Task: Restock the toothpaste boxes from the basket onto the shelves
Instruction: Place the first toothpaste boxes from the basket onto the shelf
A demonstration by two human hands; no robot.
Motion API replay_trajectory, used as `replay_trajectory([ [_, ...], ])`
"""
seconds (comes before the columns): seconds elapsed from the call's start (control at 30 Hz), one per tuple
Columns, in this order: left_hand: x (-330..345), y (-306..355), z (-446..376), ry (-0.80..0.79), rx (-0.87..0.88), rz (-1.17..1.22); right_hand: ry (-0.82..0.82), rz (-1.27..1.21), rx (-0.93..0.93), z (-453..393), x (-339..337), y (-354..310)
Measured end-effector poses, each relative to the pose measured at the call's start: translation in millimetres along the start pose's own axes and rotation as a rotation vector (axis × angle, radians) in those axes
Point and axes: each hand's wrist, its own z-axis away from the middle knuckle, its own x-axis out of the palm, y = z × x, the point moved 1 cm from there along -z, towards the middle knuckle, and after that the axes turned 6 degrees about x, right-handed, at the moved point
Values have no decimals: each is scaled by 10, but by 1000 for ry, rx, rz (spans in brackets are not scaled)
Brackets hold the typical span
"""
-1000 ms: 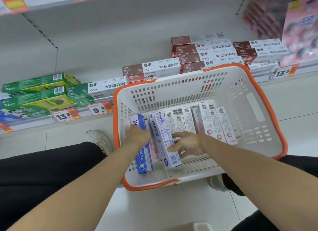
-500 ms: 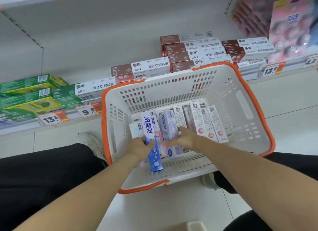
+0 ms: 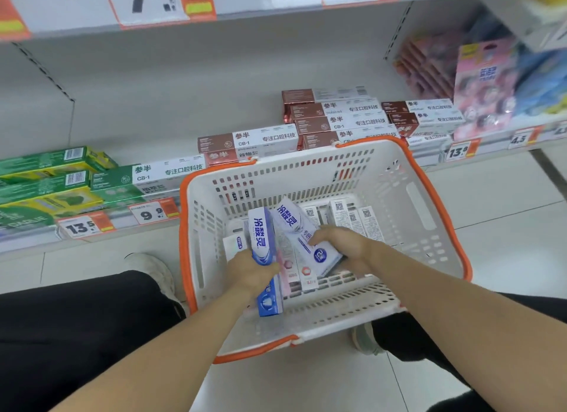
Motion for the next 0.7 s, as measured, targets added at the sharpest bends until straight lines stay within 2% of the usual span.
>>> replay_trajectory([
  [0.1,-51,267,-39,-28,-121,410,-102,-52,-46,340,-201,-242],
  [0.17,-140,549,-22,-126,-117,619,-121,-130,-96,587,-369,-413],
  [0.4,-477,1510,291,-440,174,777,-128,-3,-332,1558,-866,-1024],
  [0.5,-606,1753,494,-476,157,861,-109,9,-440,1892,-981,-1218],
  [0.7,-771,2084,730,-447,345,1017,-191,62,-572,2146,-949,-1315],
])
